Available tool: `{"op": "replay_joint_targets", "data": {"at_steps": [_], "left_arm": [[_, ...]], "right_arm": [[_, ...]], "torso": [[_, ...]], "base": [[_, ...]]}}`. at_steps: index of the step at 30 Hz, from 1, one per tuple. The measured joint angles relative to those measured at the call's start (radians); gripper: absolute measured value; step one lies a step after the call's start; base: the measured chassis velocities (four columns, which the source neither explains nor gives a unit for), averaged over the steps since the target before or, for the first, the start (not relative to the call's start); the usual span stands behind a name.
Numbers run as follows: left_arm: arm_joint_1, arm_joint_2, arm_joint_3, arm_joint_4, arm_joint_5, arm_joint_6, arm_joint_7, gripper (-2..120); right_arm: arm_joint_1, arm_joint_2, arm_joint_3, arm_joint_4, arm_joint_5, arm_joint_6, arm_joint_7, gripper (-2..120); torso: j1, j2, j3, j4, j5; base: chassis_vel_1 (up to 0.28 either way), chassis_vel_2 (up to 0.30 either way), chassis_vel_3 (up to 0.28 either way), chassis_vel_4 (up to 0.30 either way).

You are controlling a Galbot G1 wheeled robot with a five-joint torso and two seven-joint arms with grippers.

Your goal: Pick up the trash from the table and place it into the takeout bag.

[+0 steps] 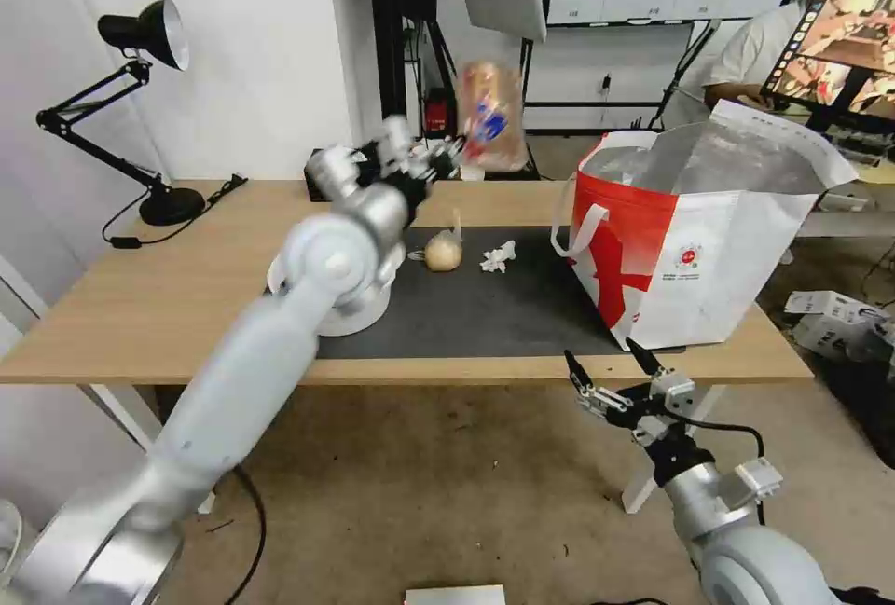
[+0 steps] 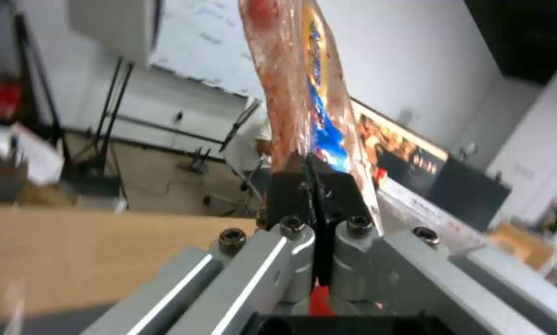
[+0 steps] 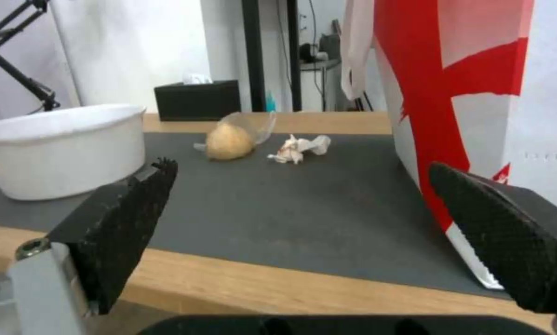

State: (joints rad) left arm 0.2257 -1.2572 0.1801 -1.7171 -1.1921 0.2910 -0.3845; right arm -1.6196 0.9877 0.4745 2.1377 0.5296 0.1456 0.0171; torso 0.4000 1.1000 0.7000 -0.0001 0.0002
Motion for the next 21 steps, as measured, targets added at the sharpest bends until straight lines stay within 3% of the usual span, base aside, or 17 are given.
{"op": "replay_joint_targets", "data": {"at_steps": [2,3,6,7,9,14,17,21], "left_arm": [[-0.06,-0.034,0.076,0.06,0.094,-0.013,0.021,0],[-0.06,-0.034,0.076,0.06,0.094,-0.013,0.021,0],[-0.158,-0.095,0.199,0.178,0.241,-0.036,0.046,0],[-0.158,-0.095,0.199,0.178,0.241,-0.036,0.046,0],[-0.228,-0.144,0.282,0.276,0.347,-0.059,0.075,0],[-0.292,-0.197,0.343,0.363,0.416,-0.073,0.136,0],[-0.328,-0.217,0.398,0.404,0.435,-0.073,0.225,0],[-0.327,-0.216,0.416,0.411,0.43,-0.072,0.236,0]], "right_arm": [[-0.003,0.005,-0.005,-0.001,-0.012,0.001,-0.002,100],[-0.003,0.005,-0.005,-0.001,-0.012,0.001,-0.002,100],[-0.006,0.015,-0.017,-0.002,-0.027,0.003,-0.004,100],[-0.006,0.015,-0.017,-0.002,-0.027,0.003,-0.004,100],[-0.005,0.022,-0.023,-0.005,-0.035,0.006,-0.007,100],[-0.004,0.025,-0.029,-0.007,-0.039,0.009,-0.009,100],[-0.003,0.022,-0.031,-0.009,-0.038,0.011,-0.009,100],[-0.003,0.016,-0.03,-0.014,-0.036,0.015,-0.009,100]], "torso": [[0.0,0.0,0.0,0.0,0.0001],[0.0,0.0,0.0,0.0,0.0001],[0.0,0.0,0.0,0.0,0.0],[0.0,0.0,0.0,0.0,0.0],[0.0,0.0,0.0,-0.0001,0.0002],[0.0,0.0,0.0,-0.0002,0.0001],[0.0,0.0,0.0,-0.0001,0.0],[0.0,0.0,0.0,0.0002,-0.0001]], "base": [[0.0,0.0,0.0,0.0],[0.0,0.0,0.0,0.0],[0.0,0.0,0.0,0.0],[0.0,0.0,0.0,0.0],[0.0,0.0,0.0,0.0],[0.0,0.0,0.0,0.0],[0.0,0.0,0.0,0.0],[0.0,0.0,0.0,0.0]]}}
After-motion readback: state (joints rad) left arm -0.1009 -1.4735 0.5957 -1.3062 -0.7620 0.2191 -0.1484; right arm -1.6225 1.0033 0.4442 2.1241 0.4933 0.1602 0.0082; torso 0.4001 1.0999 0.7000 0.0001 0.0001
